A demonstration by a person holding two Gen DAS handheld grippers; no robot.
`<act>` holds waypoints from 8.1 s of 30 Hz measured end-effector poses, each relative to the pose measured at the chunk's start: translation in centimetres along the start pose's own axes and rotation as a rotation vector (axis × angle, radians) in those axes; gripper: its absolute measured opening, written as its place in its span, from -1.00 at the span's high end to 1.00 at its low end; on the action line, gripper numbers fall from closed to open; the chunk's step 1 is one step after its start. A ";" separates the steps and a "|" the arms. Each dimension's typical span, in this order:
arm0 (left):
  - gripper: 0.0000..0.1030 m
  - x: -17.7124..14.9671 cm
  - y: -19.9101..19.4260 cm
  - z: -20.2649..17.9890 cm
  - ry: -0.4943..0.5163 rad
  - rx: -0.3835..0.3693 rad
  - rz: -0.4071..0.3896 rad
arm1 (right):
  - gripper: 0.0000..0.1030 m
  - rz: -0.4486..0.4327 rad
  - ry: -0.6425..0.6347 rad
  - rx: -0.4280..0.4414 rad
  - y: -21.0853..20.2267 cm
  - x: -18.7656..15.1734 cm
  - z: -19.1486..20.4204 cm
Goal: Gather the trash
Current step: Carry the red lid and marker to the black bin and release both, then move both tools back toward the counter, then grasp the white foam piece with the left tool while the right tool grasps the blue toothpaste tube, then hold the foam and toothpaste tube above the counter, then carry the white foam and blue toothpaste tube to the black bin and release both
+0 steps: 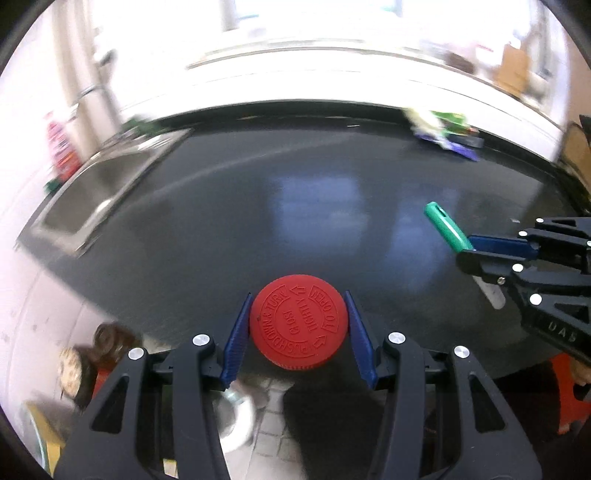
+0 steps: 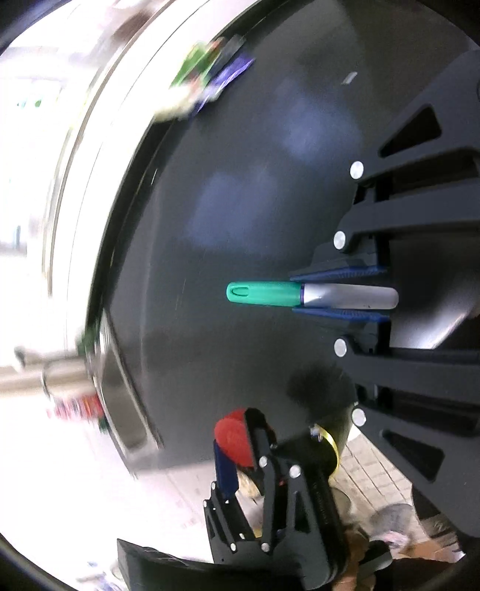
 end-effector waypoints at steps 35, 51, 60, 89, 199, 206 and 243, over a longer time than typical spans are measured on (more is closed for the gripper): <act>0.05 -25.7 5.2 30.5 -0.435 0.334 0.168 | 0.70 0.324 -0.244 0.343 27.1 -3.6 32.2; -0.58 -25.8 4.0 30.1 -0.394 0.372 0.191 | -0.15 0.259 -0.260 0.366 23.9 -1.9 32.8; -0.82 -18.3 -2.2 26.5 -0.327 0.371 0.069 | -0.64 0.097 -0.215 0.317 12.0 2.0 27.1; -0.87 5.6 5.9 -18.8 0.136 -0.218 -0.011 | -0.80 -0.048 0.265 -0.341 -13.2 -8.8 -22.5; 0.32 6.0 6.0 -17.9 0.168 -0.265 0.074 | 0.01 0.075 0.251 -0.287 -5.5 -8.5 -22.4; 0.32 6.0 6.0 -17.6 0.162 -0.265 0.072 | 0.01 0.103 0.248 -0.296 -5.4 -9.8 -22.4; 0.32 3.8 1.4 -7.8 0.044 -0.137 0.022 | 0.01 -0.004 0.098 -0.100 -3.0 -0.7 -9.6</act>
Point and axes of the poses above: each gripper's, at about its wrist camera, not at the fingertips, and y roughly the way its jaws point, z to its left, x to its top, the point moved 8 cm from there along y, roughly the way its jaws point, and after that the axes turned 8 degrees about -z, right-handed, at the moved point
